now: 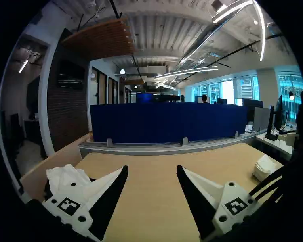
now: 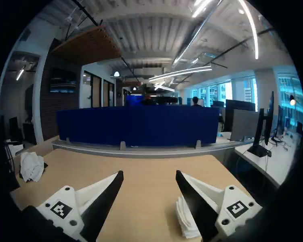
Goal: Fold towel
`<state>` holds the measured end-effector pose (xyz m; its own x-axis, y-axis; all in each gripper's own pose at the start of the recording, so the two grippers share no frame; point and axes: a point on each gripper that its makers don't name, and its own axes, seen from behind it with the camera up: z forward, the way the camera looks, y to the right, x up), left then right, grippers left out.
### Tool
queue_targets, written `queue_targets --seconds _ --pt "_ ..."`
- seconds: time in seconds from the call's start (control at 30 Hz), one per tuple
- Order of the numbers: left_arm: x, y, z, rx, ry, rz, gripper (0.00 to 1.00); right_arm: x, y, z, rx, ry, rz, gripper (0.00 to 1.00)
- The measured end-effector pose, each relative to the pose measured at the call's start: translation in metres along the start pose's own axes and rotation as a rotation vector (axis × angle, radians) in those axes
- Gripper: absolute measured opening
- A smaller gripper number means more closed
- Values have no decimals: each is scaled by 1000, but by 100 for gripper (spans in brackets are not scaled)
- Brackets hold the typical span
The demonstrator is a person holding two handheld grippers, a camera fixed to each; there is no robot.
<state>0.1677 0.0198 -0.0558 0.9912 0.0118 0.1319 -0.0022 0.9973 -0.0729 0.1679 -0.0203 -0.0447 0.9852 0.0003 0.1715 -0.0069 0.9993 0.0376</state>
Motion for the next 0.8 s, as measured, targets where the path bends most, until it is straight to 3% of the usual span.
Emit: queue_targets --seconds 0.47,0.8 --pt "-13 -11 14 23 36 34 89 6 -13 12 -11 -32 53 100" --pt "-42 -26 24 69 80 54 89 7 -8 24 -41 -58 84 100"
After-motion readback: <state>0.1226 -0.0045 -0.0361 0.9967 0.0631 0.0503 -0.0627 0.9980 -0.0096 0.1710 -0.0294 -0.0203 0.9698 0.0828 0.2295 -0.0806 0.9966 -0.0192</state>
